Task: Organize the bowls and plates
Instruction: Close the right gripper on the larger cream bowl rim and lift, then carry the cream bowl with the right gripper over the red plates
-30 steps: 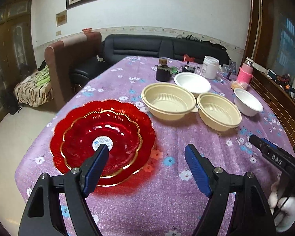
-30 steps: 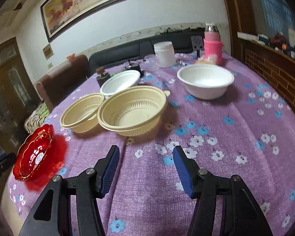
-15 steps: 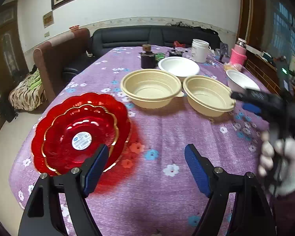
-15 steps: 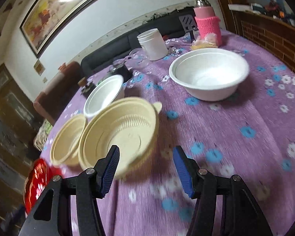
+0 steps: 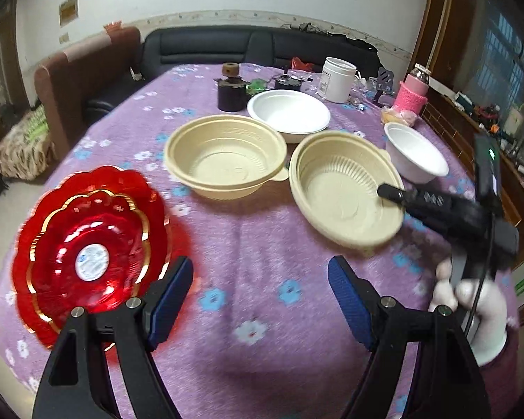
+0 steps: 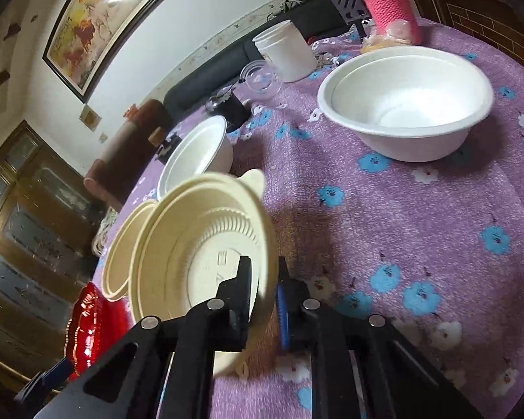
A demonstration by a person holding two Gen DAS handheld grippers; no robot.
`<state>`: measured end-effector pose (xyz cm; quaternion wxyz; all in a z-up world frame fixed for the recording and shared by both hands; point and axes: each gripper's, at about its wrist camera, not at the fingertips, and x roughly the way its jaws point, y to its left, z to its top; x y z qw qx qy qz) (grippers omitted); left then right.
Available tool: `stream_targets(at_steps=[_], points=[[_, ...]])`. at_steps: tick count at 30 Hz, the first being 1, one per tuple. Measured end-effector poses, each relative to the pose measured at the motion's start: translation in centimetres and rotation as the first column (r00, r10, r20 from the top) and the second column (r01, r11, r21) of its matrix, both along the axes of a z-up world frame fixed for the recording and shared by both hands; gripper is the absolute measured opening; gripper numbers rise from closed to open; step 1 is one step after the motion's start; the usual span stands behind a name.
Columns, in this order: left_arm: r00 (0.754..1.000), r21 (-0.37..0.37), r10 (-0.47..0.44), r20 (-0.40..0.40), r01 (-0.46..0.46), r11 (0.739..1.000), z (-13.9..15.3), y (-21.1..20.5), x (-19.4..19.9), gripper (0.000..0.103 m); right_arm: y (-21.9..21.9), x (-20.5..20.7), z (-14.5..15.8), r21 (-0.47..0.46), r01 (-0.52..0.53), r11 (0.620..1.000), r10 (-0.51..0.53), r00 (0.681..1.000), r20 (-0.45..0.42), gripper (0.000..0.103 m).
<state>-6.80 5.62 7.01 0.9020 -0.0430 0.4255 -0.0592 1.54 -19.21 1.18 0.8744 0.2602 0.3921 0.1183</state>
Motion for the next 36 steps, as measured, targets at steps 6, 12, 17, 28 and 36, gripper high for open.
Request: stream_targets(at_steps=[6,12,17,28,36], points=[[0.998,-0.053,-0.021,-0.056,0.018,0.998,-0.4,-1.0,2.0,0.079,-1.6,-0.8,0.3,0.016,-0.112,0.994,0.113,0.991,-0.077,0.012],[0.992,-0.060,-0.051,-0.112,0.045,0.997,-2.2,-3.7,4.9,0.079,-2.2,-0.1,-0.9,0.058,-0.131,0.990,0.138,0.981,-0.136,0.014],[0.986,-0.079,-0.069,-0.153,0.058,0.995,-3.5,-5.2,7.0,0.079,-1.8,0.0,-0.8,0.039,-0.127,0.991,0.131,0.983,-0.130,0.014],[0.981,-0.094,-0.100,-0.168,0.085,0.992,-4.5,-6.6,7.7,0.027,-1.8,-0.1,-0.9,0.020,-0.114,0.993,0.115,0.988,-0.100,0.017],[0.989,-0.080,-0.104,-0.108,0.096,0.992,-2.8,-5.9,4.4,0.027,-1.4,-1.5,0.2,0.003,-0.110,0.994,0.110,0.994,0.018,0.015]])
